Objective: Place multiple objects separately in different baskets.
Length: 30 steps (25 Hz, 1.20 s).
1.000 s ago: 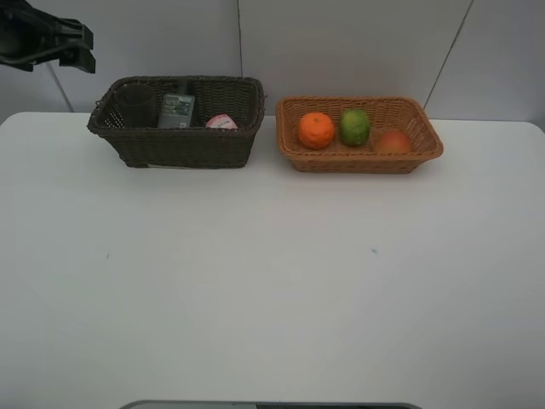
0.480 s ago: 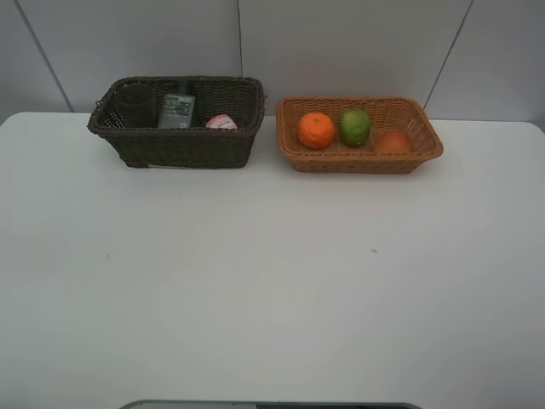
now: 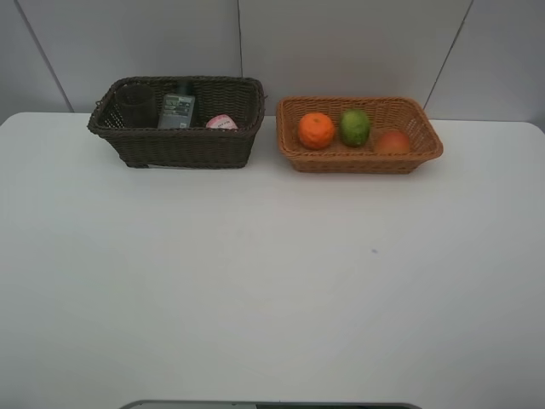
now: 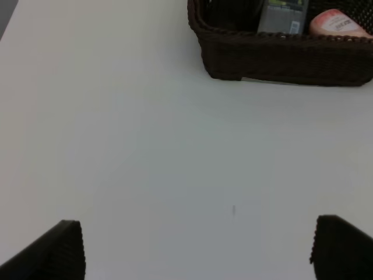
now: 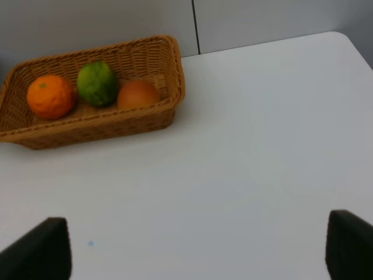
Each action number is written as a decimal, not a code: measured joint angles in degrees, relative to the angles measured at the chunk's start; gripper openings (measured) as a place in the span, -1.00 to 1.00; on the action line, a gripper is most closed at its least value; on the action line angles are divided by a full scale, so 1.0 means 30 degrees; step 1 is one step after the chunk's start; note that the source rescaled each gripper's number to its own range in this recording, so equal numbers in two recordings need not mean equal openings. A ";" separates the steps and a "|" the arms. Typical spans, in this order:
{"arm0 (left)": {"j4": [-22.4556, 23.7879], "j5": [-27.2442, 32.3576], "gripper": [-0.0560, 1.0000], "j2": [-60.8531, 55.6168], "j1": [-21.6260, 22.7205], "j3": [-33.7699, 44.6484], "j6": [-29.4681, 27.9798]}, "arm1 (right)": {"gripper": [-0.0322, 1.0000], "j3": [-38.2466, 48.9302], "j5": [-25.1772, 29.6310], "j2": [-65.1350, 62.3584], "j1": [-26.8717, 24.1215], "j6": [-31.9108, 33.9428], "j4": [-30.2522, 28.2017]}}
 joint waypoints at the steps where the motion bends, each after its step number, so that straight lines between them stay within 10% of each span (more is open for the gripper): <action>1: -0.0236 0.0705 1.00 -0.0699 0.0000 0.0000 0.0000 | 0.90 0.0000 0.0000 0.0000 0.0000 0.0000 0.0000; 12: -0.0518 0.4995 1.00 -0.5389 0.0000 0.0832 0.2187 | 0.90 0.0000 0.0000 0.0000 0.0000 0.0000 0.0000; 30: -0.2421 0.2393 1.00 -0.5588 0.0000 0.1822 0.2454 | 0.90 0.0000 -0.0017 0.0000 0.0000 0.0000 0.0000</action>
